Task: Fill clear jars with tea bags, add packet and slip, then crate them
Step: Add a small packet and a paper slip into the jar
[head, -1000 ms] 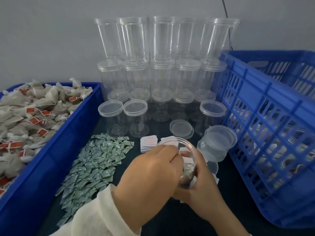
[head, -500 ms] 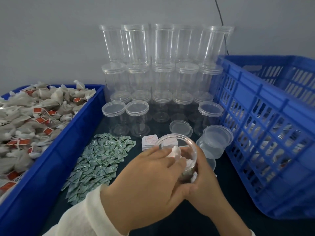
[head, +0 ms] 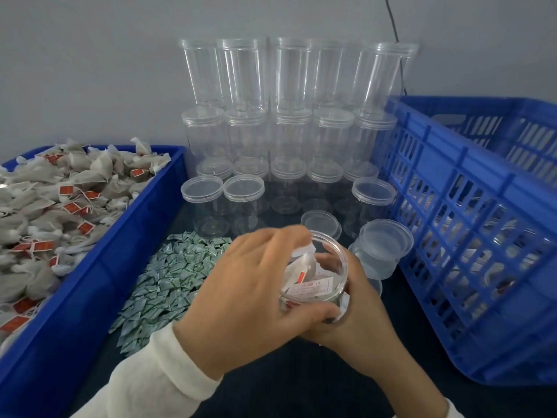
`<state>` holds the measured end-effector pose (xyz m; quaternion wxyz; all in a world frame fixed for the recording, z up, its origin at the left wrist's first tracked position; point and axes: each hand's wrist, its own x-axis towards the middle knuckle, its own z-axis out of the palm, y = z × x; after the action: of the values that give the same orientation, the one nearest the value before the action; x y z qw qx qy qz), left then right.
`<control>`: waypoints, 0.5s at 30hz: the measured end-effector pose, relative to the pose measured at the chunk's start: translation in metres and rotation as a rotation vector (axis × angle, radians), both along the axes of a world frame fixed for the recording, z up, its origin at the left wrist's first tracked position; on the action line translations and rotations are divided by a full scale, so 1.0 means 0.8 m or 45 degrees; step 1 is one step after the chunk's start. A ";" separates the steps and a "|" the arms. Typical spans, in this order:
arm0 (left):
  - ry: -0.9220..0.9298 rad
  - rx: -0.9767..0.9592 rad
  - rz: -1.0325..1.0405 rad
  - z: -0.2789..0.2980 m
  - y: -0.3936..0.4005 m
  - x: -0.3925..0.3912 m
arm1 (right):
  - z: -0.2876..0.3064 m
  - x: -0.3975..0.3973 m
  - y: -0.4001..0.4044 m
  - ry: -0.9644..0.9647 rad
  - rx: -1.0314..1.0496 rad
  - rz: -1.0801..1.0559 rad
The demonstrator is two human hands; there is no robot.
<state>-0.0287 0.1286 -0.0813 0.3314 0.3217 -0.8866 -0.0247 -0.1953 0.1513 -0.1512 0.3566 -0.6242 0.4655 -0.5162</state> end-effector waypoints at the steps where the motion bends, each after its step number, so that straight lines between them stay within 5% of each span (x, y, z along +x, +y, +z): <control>1: 0.098 0.052 0.006 -0.004 -0.004 0.002 | 0.001 0.000 0.000 -0.003 0.017 -0.003; 8: 0.585 0.714 -0.202 -0.074 -0.017 0.021 | 0.011 -0.004 0.002 0.040 0.038 -0.014; 15: 0.707 0.864 -0.187 -0.116 -0.013 -0.011 | 0.034 -0.011 -0.004 0.254 0.184 0.018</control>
<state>-0.0376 0.1180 -0.1744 0.4300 0.3297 -0.7262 -0.4232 -0.2037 0.1479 -0.1241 0.3563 -0.6482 0.5304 -0.4142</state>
